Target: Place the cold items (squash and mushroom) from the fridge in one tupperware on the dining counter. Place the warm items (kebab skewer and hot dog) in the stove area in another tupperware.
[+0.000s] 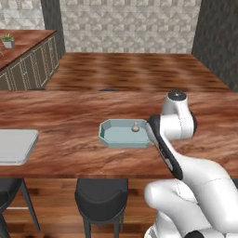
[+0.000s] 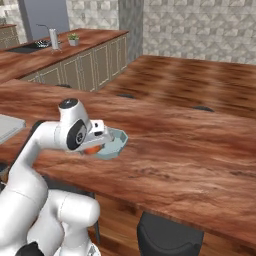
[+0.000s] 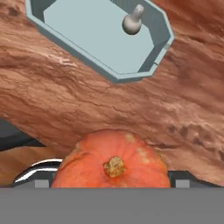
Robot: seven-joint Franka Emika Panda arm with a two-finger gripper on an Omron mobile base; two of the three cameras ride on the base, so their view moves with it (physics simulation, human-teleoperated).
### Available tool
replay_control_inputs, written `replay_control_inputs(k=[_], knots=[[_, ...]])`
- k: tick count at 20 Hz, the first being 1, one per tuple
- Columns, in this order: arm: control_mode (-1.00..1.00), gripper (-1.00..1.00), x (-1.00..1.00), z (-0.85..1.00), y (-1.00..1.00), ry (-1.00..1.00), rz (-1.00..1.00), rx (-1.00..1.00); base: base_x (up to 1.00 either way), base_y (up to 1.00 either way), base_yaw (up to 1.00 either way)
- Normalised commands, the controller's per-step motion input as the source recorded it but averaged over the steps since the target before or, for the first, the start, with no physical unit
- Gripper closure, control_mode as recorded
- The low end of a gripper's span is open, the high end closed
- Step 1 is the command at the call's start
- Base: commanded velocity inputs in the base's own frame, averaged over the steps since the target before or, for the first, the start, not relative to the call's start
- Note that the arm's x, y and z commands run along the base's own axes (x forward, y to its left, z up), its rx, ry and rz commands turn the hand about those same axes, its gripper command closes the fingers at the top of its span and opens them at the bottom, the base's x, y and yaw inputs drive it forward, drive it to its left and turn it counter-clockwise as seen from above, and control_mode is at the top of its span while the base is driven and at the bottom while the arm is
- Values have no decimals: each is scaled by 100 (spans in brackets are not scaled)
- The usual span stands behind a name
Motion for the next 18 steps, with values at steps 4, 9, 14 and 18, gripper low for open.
replay_control_inputs(k=[4,9,14,18], knots=[[-100,100,100,-11,1,1,17,29,0,0,0],[-100,100,96,-24,33,0,8,21,0,0,0],[-100,100,85,-56,56,0,1,9,0,0,0],[-100,100,58,-78,54,0,0,0,0,0,0]])
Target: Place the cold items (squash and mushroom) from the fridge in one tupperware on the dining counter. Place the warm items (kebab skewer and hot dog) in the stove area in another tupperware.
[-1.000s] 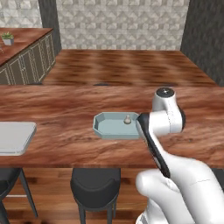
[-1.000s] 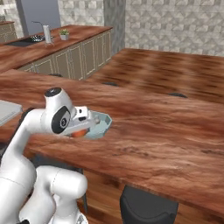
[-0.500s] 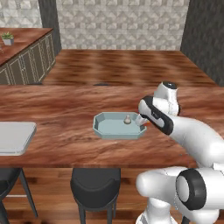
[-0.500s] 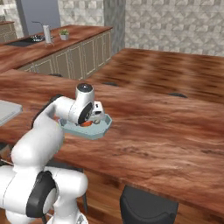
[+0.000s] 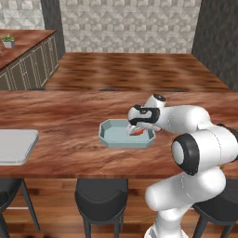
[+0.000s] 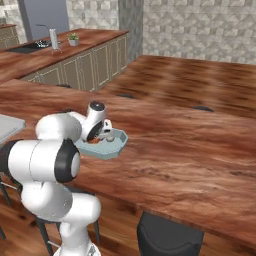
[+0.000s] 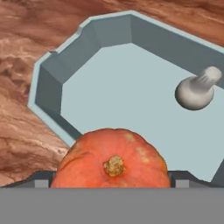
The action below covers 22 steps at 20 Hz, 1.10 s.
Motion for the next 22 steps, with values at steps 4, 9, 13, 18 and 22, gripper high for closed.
replay_control_inputs(k=[4,9,13,18,22], knots=[[-100,100,62,-70,31,2,0,0,0,0,0],[-100,100,58,-42,6,3,-1,1,0,0,0],[-100,100,73,-4,0,4,0,6,0,0,0],[-100,100,75,-3,0,6,0,6,0,0,0],[-100,-100,19,-14,-10,0,-5,4,0,0,0]])
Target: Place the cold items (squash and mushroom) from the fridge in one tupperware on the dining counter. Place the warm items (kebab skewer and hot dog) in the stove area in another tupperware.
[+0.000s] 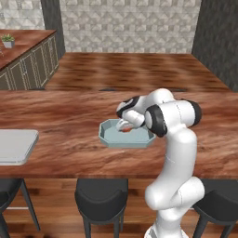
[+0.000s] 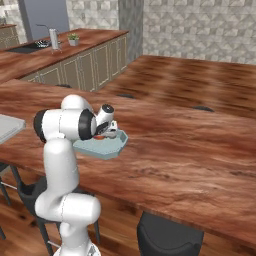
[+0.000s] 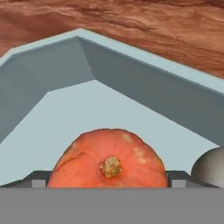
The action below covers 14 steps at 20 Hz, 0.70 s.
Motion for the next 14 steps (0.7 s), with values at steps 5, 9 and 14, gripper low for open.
replay_control_inputs(k=[5,9,14], knots=[[-100,-100,-7,0,-25,0,-12,2,0,0,0],[-100,-100,-47,0,-16,3,-19,-6,0,0,0],[-100,-100,-76,2,-7,12,-23,-20,0,0,0]])
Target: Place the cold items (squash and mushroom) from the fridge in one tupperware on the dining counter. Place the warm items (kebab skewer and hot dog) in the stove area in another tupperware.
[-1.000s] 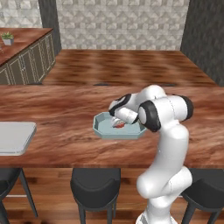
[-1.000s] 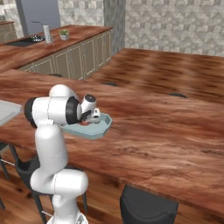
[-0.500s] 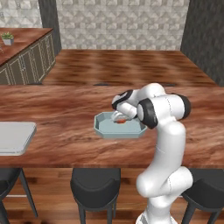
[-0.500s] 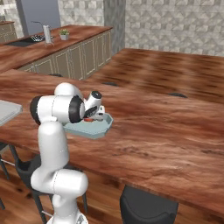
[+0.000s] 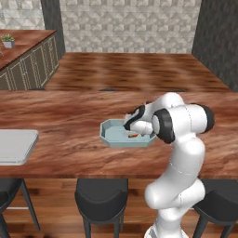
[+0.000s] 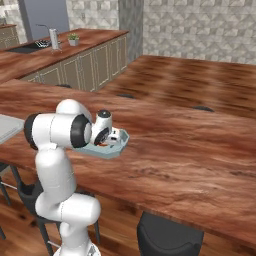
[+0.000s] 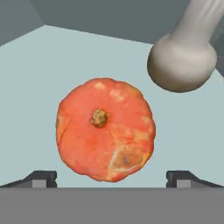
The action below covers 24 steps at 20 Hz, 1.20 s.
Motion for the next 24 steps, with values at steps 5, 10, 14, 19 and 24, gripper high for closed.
replay_control_inputs(k=[5,10,14,19,24], knots=[[-100,-100,-65,14,0,18,-17,-32,0,0,0],[-100,-100,-23,100,-2,-1,-2,-12,0,0,0],[-100,-100,0,100,0,-6,0,0,0,0,0],[-100,-100,-57,97,-52,0,0,0,0,0,0],[-100,-100,-100,11,-81,-5,-19,2,0,0,0]])
